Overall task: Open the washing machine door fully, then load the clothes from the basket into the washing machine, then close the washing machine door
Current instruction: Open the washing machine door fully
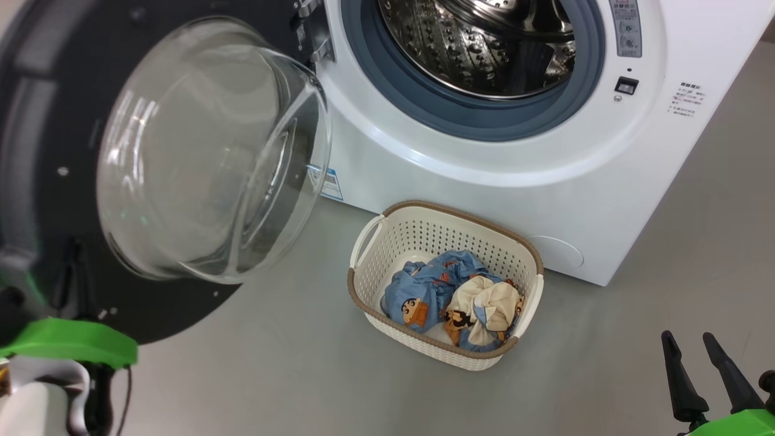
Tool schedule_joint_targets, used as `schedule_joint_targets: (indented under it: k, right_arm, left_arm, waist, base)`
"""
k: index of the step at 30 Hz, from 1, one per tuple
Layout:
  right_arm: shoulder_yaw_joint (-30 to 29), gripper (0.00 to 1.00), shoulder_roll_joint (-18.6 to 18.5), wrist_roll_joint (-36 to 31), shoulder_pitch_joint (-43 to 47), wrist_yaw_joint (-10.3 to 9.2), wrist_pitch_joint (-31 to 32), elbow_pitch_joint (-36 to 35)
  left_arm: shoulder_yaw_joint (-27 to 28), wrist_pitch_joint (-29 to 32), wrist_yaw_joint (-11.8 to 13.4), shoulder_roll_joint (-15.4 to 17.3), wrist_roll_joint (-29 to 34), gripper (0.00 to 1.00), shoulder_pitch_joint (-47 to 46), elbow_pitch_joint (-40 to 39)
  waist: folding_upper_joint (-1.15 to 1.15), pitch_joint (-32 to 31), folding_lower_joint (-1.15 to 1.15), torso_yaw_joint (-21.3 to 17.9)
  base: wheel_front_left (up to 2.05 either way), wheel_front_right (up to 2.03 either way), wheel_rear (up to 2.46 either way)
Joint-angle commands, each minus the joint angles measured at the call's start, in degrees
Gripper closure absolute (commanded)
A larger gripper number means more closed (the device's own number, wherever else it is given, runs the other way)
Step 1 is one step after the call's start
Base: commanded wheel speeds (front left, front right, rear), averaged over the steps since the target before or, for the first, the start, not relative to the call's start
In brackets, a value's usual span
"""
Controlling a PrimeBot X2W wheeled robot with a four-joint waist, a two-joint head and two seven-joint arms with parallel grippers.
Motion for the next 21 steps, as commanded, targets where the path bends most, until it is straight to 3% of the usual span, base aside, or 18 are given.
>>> schedule_joint_targets:
  k: [1, 21]
  right_arm:
    - [1.47, 0.00, -1.47, -0.94, -2.03, 0.09, -0.69, -1.43]
    - [2.72, 0.00, -3.39, -1.52, -4.71, 0.09, -0.69, -1.83]
  left_arm:
    - [4.11, -0.36, 0.05, 3.46, 1.02, 1.00, -3.78, 0.34]
    - [14.80, -0.37, -3.54, 7.74, 8.09, 1.00, -15.61, 16.41]
  waist:
    - [0.00, 0.64, 0.00, -0.14]
    - [0.00, 5.33, 0.00, -2.61]
  base:
    - [0.00, 0.00, 0.00]
    - [0.00, 0.00, 0.00]
